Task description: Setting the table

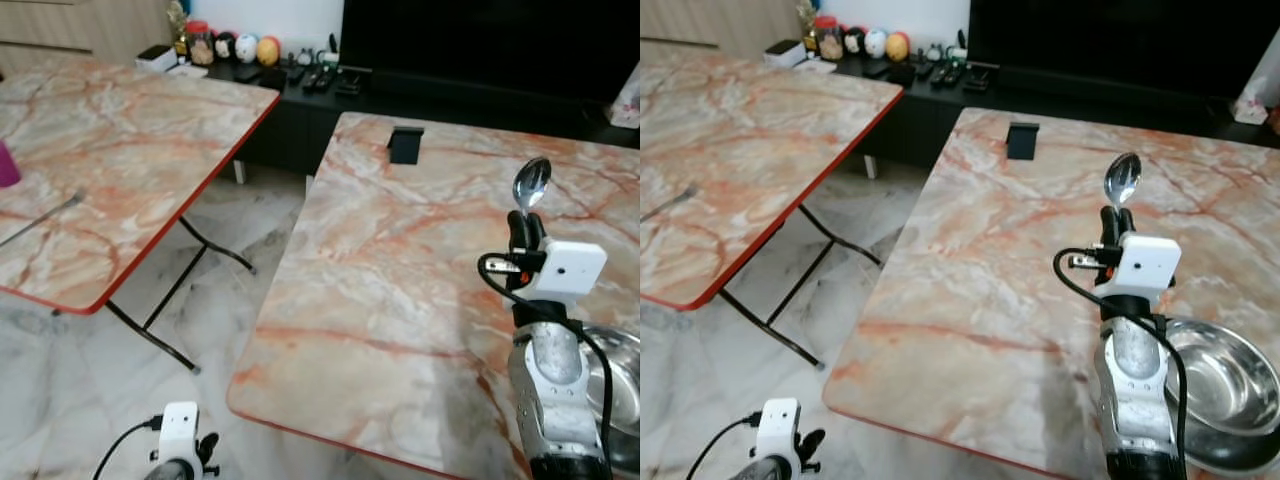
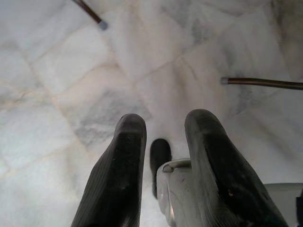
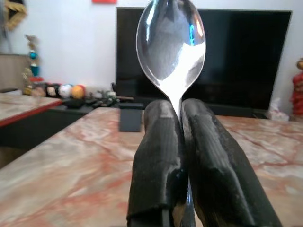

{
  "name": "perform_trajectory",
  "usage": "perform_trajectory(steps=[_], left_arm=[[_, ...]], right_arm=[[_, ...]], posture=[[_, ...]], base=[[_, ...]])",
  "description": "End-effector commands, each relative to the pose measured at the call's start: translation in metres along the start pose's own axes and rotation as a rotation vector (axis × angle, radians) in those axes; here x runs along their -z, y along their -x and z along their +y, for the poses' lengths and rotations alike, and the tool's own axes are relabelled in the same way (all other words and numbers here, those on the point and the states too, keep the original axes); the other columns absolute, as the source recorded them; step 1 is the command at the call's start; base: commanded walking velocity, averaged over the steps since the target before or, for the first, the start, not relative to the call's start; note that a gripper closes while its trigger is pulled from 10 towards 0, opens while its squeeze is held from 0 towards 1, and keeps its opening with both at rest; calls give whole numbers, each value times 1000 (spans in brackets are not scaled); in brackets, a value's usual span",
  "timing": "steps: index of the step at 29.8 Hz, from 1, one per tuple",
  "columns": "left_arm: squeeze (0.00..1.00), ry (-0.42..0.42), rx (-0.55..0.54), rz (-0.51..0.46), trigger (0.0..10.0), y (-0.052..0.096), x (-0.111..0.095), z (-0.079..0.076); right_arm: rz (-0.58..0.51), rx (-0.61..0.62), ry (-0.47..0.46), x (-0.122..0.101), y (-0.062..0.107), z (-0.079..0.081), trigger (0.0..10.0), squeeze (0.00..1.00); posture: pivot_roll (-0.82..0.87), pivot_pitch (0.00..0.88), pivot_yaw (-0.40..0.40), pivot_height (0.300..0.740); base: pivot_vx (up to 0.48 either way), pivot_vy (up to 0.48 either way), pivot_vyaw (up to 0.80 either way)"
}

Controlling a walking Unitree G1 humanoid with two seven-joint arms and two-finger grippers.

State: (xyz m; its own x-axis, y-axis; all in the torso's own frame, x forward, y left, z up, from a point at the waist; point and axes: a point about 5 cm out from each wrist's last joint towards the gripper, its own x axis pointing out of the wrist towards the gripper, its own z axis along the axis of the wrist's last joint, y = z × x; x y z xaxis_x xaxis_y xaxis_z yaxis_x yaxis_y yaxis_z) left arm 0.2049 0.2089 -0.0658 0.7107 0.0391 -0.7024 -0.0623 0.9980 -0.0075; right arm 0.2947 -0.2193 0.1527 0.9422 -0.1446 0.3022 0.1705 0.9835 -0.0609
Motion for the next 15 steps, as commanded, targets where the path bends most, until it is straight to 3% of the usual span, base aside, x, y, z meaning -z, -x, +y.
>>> perform_trajectory(steps=[1,3,15], left_arm=[[0,2,-3,6,10000,1,2,0],[0,-1,-2,4,10000,0,1,0],[0,-4,-8,4,10000,0,1,0]], right_arm=[[-10,4,-2,-2,-2,-1,10000,0],[-9,4,-1,-2,-2,-1,10000,0],[-7,9,-1,-1,-2,-2,10000,0]], posture=[[14,0,-43,727],[14,0,-43,727],[14,0,-41,727]], base=[[-300,0,0],[-270,0,0],[0,0,0]])
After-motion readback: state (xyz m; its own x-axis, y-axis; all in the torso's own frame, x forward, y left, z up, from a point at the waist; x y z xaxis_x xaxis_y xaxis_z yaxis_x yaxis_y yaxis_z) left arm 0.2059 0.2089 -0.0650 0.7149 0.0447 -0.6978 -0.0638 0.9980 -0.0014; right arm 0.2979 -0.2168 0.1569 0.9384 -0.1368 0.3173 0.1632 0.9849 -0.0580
